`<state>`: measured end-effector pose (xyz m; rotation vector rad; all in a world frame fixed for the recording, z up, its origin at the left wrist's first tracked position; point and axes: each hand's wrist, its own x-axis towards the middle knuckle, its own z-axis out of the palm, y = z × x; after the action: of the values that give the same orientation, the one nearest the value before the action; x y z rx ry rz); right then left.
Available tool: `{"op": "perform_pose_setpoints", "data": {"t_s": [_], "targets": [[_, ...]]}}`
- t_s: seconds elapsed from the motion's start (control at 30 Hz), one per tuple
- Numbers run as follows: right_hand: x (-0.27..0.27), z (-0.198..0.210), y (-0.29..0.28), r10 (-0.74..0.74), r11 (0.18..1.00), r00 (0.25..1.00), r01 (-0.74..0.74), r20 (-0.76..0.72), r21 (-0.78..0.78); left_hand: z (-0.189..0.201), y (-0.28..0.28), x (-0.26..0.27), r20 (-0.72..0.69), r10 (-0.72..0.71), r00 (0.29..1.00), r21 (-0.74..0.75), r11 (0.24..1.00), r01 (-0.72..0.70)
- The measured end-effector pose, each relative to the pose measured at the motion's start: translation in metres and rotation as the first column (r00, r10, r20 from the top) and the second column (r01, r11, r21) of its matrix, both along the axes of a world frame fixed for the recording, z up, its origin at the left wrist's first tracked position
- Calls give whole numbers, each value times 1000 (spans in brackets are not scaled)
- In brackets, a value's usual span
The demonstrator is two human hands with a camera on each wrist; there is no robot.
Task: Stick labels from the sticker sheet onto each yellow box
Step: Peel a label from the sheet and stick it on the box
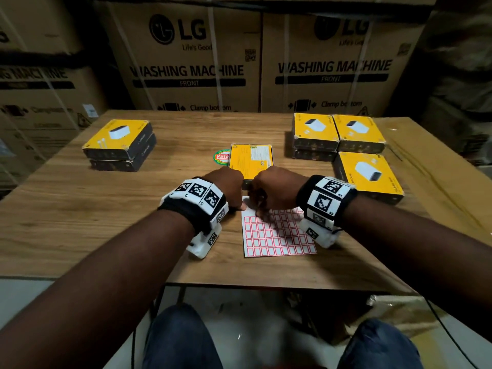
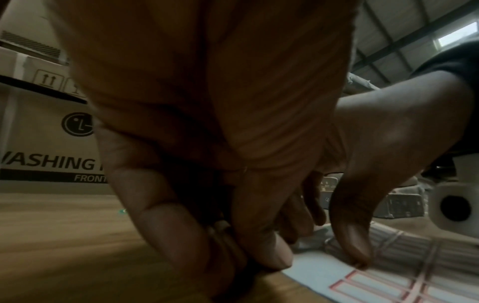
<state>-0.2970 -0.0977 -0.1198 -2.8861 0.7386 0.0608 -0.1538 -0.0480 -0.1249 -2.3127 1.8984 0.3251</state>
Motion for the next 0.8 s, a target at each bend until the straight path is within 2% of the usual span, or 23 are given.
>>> {"op": "perform_pose_setpoints", "data": {"t_s": [0.33,0.5,0.8], "targets": [[1,-1,2,20,998,998,-23,-58,-65,3,-1,-7,44,-22,999,1,1000,22],[-3,6,2,41,999,997,-43,-67,-20,0,1,-5,44,-6,999,-34,999,8],[-8,18,1,38,998,995,-33,-91,61,2,3,-7,33,-17,999,-13,1000,17]]}}
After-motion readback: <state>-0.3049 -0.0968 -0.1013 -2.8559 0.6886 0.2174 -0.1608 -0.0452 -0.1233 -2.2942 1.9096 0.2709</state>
